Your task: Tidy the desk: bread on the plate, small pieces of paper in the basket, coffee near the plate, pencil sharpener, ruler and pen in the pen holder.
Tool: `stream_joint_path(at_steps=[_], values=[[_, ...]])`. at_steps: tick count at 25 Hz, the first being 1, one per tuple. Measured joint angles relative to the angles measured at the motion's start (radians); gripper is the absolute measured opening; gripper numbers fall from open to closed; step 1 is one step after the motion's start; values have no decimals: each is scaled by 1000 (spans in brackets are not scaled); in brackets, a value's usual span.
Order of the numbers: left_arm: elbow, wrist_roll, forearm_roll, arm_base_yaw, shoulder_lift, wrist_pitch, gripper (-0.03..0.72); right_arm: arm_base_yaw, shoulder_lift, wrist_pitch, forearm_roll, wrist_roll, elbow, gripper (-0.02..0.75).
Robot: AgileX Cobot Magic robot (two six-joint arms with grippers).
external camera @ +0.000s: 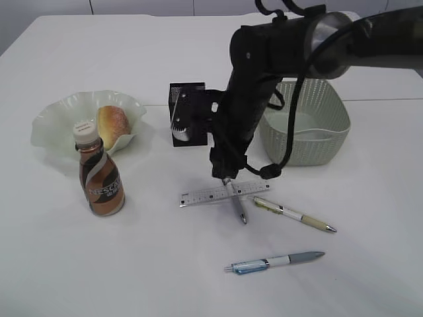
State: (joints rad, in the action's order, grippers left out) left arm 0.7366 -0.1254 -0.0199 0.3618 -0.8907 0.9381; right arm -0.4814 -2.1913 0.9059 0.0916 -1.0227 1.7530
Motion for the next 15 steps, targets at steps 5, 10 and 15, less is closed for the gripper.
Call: stream_joint_path(at_steps=[5, 10, 15], values=[[0, 0, 0, 0, 0, -25, 342, 0, -14, 85, 40, -193, 14, 417], [0, 2, 0, 0, 0, -39, 333, 0, -29, 73, 53, -229, 15, 417], [0, 2, -5, 0, 0, -45, 330, 0, -77, 77, 83, -236, 34, 417]])
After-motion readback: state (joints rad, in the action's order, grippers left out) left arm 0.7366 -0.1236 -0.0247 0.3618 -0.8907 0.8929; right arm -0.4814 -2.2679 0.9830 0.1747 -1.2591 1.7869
